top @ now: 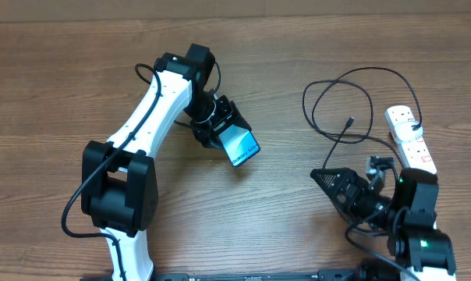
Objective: Plug charger to phone and switch on socket
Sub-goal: 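Move the right gripper toward the phone held by the left gripper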
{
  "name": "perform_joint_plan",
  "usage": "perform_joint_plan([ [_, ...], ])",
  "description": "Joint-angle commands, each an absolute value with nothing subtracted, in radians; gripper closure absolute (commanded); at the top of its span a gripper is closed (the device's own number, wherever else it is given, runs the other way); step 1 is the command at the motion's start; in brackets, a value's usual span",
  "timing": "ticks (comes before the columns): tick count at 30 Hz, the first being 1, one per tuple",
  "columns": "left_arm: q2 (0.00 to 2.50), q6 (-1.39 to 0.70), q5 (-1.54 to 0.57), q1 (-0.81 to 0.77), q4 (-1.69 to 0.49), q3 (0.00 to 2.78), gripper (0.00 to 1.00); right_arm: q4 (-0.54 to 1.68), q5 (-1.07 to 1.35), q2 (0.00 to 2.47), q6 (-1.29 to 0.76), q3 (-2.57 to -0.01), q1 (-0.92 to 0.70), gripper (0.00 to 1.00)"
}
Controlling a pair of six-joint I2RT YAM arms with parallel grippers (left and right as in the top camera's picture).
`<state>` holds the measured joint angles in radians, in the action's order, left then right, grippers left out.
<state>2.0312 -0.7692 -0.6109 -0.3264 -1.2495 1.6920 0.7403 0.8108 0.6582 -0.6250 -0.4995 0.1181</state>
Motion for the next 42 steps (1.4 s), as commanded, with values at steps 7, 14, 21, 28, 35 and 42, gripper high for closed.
perform_joint_plan([
  [7, 2.035, -0.801, -0.772, -0.321, -1.236, 1.723, 0.41, 0.495, 0.808, 0.781, -0.587, -0.525, 0.104, 0.00],
  [14, 2.035, -0.824, -0.800, -0.321, -1.191, 1.723, 0.41, 0.363, 0.546, 0.860, -0.519, -0.525, -0.074, 0.00],
  [21, 2.035, -0.843, -0.805, -0.321, -1.172, 1.723, 0.41, 0.167, 0.281, 0.950, -0.631, -0.525, -0.369, 0.00],
  [28, 2.035, -0.843, -0.805, -0.321, -1.169, 1.723, 0.41, -0.021, 0.020, 1.058, -0.726, -0.525, -0.545, 0.00],
  [35, 2.035, -0.843, -0.805, -0.321, -1.165, 1.723, 0.41, -0.218, 0.047, 1.214, -0.816, -0.525, -0.587, 0.04],
  [42, 2.035, -0.842, -0.785, -0.321, -1.146, 1.723, 0.41, -0.325, 0.041, 1.282, -0.833, -0.525, -0.608, 0.17],
])
